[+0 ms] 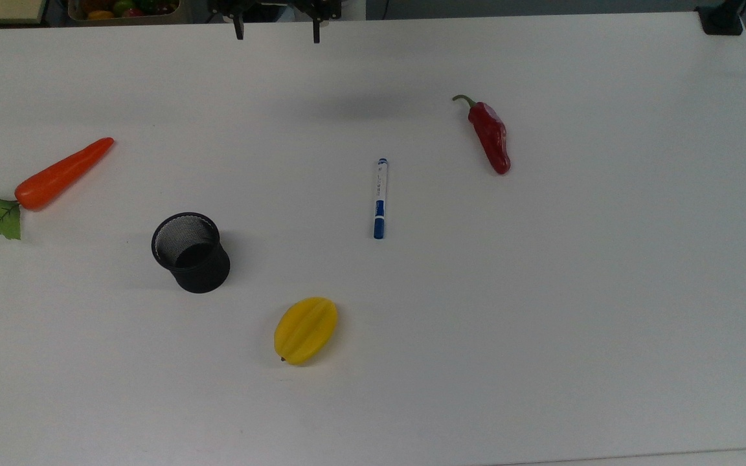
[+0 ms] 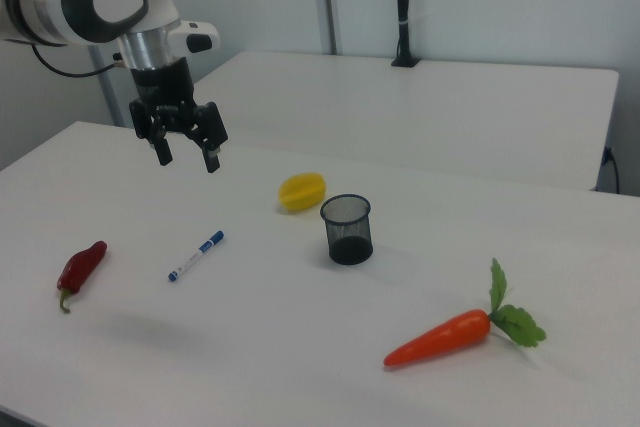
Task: Place marker
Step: 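Move the open gripper over the blue-capped marker and lower it, then close the gripper on the marker and lift it off the table, then carry the held marker over the black mesh pen cup, then lower the marker into the pen cup and open the gripper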
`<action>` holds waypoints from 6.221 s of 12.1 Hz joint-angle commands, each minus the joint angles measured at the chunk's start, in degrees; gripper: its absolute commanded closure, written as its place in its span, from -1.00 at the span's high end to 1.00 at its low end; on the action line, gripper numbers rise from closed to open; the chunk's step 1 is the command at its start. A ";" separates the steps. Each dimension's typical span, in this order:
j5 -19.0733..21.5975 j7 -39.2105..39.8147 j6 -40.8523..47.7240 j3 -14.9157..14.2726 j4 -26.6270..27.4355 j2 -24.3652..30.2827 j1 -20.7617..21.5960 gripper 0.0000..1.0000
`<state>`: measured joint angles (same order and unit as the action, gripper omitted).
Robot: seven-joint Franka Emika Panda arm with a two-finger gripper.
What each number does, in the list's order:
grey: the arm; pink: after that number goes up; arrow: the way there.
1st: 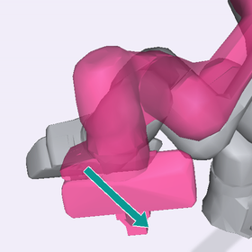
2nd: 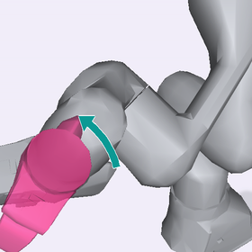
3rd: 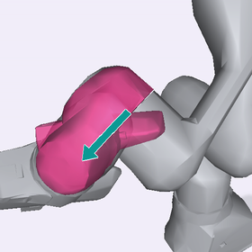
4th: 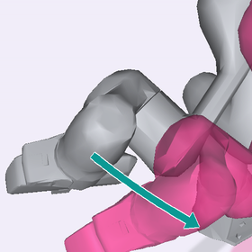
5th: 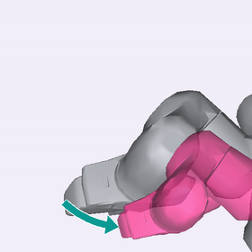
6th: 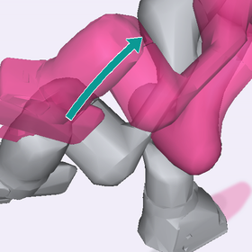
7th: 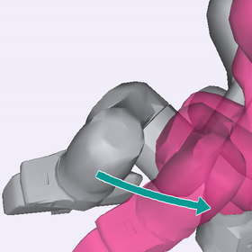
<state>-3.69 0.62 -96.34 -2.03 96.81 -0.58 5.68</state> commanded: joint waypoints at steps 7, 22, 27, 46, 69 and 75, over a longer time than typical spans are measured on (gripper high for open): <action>2.37 -0.45 -0.42 -1.05 -0.84 -2.58 1.26 1.00; 0.18 -16.78 -24.85 -0.70 -0.84 -22.87 9.52 1.00; -2.29 -18.12 -31.62 -0.70 -0.84 -27.71 10.23 0.85; -1.76 -18.11 -27.07 -0.26 -3.02 -25.09 9.53 -0.68; -8.17 -17.85 -62.83 -2.46 -5.67 -27.10 -9.64 -0.64; -8.44 -17.94 -62.65 -2.46 -5.14 -27.10 -9.20 0.62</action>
<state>-10.74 -16.59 -158.08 -4.04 90.29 -28.58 -4.21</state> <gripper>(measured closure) 0.432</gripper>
